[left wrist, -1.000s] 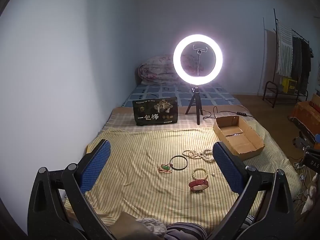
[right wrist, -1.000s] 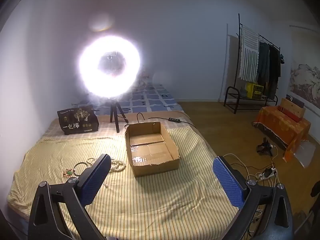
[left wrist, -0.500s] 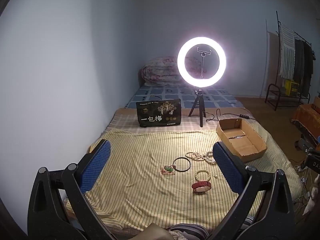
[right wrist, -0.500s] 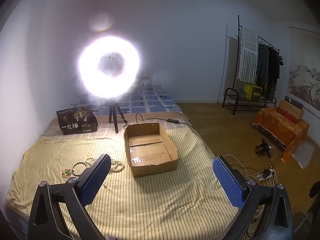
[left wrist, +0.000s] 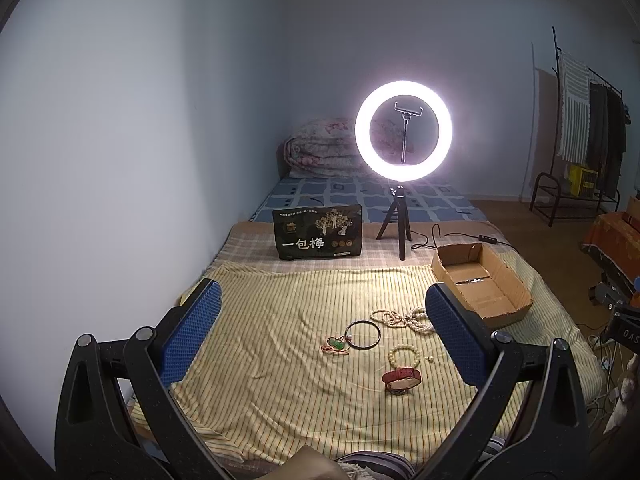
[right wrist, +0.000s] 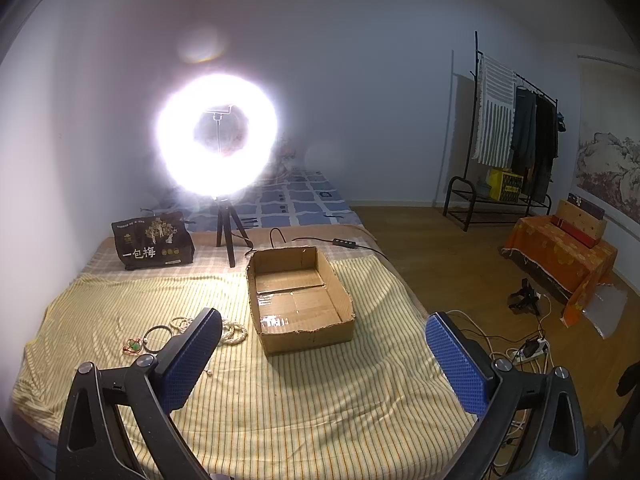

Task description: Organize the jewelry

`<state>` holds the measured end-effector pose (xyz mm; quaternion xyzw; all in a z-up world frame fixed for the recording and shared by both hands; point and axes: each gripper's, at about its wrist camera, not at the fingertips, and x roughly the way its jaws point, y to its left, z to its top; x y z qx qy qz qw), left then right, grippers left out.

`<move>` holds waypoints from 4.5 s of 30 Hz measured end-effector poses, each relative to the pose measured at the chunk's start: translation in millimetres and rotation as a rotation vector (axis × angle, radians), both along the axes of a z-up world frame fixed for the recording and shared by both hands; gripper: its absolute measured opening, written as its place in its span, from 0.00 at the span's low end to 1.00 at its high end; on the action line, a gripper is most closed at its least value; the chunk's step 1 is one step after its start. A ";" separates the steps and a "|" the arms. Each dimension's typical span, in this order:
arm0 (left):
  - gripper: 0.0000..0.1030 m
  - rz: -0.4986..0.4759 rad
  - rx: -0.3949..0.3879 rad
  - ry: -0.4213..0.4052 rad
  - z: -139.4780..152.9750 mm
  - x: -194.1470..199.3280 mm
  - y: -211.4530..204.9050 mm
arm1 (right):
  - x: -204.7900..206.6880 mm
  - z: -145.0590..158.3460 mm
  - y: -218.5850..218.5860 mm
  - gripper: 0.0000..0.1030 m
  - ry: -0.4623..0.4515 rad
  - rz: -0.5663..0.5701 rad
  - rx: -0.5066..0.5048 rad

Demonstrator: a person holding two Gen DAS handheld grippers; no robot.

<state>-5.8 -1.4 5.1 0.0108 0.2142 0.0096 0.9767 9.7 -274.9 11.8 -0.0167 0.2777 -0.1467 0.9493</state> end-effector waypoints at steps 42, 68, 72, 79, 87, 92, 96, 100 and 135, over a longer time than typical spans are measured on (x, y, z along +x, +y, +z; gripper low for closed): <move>1.00 -0.006 -0.016 0.000 -1.5 3.9 3.8 | -2.4 -1.4 -1.2 1.00 0.000 -0.001 -0.002; 1.00 0.034 -0.013 0.088 -38.6 41.8 24.6 | 32.8 -30.1 8.7 1.00 0.076 0.075 -0.036; 1.00 0.046 -0.002 0.125 -54.3 56.9 37.2 | 42.4 -39.5 11.8 1.00 0.063 0.125 -0.059; 1.00 -0.011 0.006 0.232 -94.9 90.2 55.8 | 69.3 -65.6 11.7 1.00 0.097 0.260 -0.017; 0.72 -0.097 -0.064 0.382 -148.5 131.9 65.4 | 108.2 -114.2 18.5 0.96 0.297 0.370 0.033; 0.57 -0.144 -0.123 0.460 -176.2 151.1 63.5 | 123.8 -141.3 21.5 0.81 0.379 0.432 0.092; 0.53 -0.198 -0.168 0.514 -196.5 166.8 58.1 | 135.2 -157.6 23.4 0.74 0.424 0.463 0.124; 0.53 -0.240 -0.173 0.534 -210.3 181.0 50.2 | 147.4 -176.1 33.6 0.65 0.470 0.524 0.122; 0.32 -0.429 0.080 0.564 -273.3 248.5 8.8 | 192.5 -249.7 71.2 0.32 0.644 0.740 0.113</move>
